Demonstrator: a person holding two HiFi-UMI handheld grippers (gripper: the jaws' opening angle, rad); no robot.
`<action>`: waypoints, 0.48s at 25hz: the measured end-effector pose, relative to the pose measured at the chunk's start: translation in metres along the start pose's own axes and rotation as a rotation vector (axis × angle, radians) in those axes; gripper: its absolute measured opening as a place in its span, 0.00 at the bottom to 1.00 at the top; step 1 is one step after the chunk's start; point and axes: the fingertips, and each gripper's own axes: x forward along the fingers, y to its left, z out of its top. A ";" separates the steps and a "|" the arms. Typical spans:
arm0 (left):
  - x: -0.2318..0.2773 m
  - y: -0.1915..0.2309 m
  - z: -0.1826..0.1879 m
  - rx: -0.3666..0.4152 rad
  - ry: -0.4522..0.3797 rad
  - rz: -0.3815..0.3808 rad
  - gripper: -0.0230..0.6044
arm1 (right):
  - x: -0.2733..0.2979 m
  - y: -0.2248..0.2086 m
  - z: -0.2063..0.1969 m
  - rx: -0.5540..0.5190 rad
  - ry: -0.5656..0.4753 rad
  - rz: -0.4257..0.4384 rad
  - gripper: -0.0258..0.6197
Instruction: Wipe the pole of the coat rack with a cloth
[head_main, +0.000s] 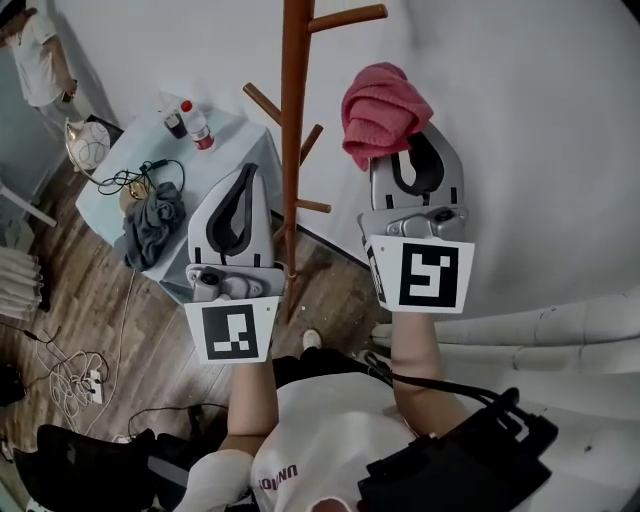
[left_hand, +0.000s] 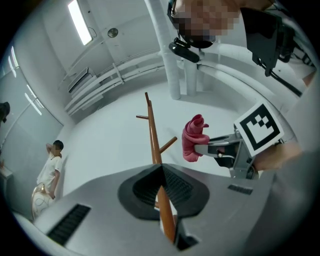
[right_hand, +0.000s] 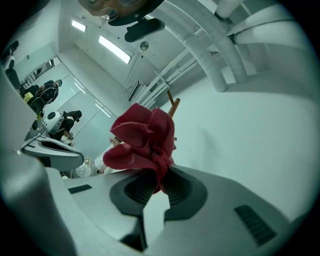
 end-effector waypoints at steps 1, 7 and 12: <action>0.005 -0.001 -0.003 0.005 0.008 -0.006 0.06 | 0.007 -0.002 -0.001 0.010 -0.007 -0.001 0.11; 0.029 0.018 -0.011 0.019 0.024 -0.010 0.06 | 0.042 0.001 -0.003 0.029 -0.039 -0.010 0.11; 0.046 0.038 -0.011 0.022 0.012 -0.029 0.06 | 0.064 0.009 -0.003 0.004 -0.049 -0.023 0.11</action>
